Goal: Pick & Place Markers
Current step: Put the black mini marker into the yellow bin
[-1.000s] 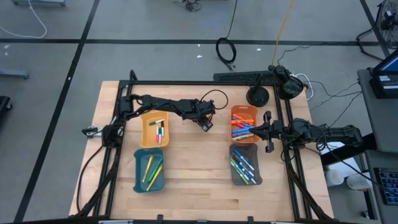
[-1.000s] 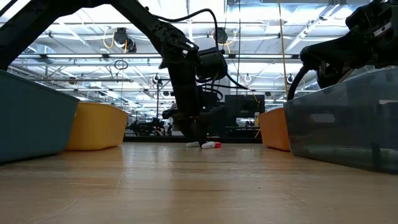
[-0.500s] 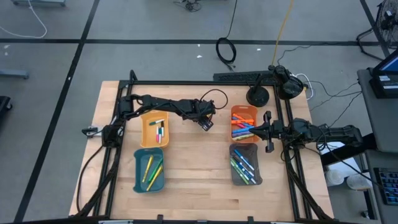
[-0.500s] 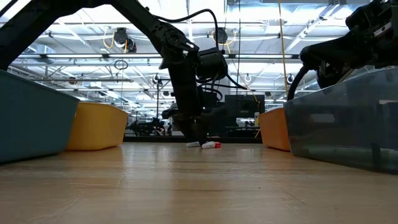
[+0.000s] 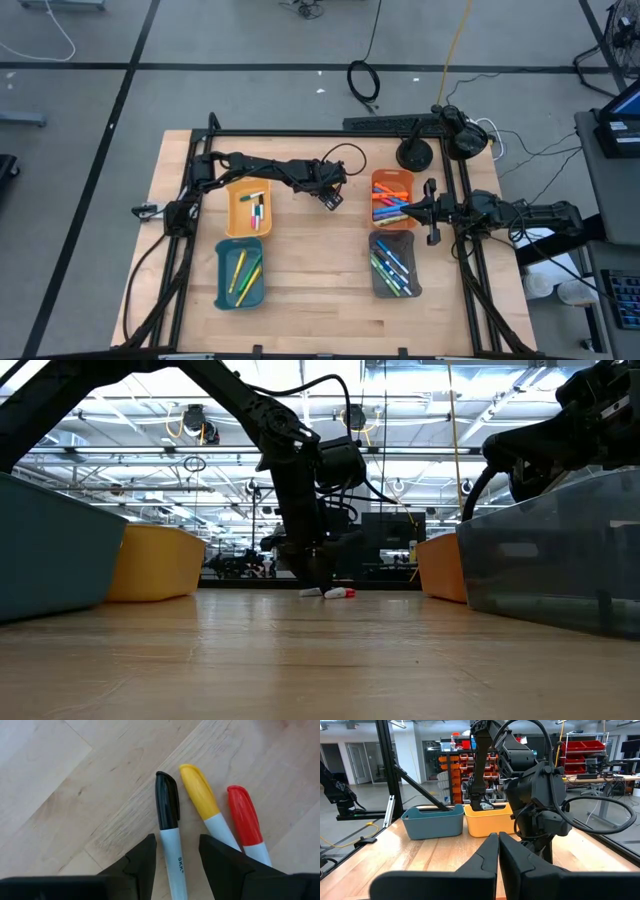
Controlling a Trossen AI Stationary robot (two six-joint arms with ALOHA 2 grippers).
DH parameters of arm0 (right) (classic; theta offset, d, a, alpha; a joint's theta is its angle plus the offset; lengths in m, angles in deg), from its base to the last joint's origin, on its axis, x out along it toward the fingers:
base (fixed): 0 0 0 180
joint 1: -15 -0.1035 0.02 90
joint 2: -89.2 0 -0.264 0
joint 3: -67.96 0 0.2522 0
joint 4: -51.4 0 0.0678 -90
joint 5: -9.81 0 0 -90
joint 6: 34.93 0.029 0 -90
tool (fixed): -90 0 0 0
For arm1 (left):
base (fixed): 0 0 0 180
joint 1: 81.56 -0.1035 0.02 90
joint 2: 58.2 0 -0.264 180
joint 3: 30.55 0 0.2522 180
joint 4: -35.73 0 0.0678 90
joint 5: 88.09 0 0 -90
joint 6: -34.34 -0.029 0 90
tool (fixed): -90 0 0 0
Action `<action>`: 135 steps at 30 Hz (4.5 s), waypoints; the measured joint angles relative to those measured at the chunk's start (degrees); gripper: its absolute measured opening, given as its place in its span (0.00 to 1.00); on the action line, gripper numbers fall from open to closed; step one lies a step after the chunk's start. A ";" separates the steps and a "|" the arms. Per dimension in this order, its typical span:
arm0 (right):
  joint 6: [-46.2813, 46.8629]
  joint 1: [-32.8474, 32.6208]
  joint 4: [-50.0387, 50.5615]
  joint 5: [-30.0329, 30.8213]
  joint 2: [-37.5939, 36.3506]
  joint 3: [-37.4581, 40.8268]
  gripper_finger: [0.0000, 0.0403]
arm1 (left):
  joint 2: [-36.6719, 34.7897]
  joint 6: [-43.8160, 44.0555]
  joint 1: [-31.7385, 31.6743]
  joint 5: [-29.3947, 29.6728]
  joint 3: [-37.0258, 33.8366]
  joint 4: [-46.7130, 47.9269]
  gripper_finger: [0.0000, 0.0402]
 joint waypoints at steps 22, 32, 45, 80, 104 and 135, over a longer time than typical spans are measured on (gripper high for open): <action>0.00 0.02 0.00 -0.02 0.00 0.01 0.01 | -0.09 0.41 0.02 -0.46 0.04 1.78 0.24; 0.01 0.02 0.00 0.00 0.00 0.02 0.01 | -0.09 -0.01 -0.11 0.66 0.04 1.94 0.08; 0.00 0.01 0.01 0.01 0.02 0.00 0.01 | -0.09 0.10 -0.07 0.21 0.02 1.97 0.08; -0.01 0.02 -0.02 -0.02 0.02 0.00 0.01 | -19.24 7.33 10.71 13.84 -0.02 21.20 0.02; 0.00 0.01 -0.02 0.00 0.02 0.02 0.01 | -22.75 -21.48 0.09 -8.69 -12.92 14.67 0.47; 0.00 0.01 0.01 0.00 0.02 0.01 0.01 | -23.00 -22.05 -9.09 -15.00 -32.65 -8.51 0.39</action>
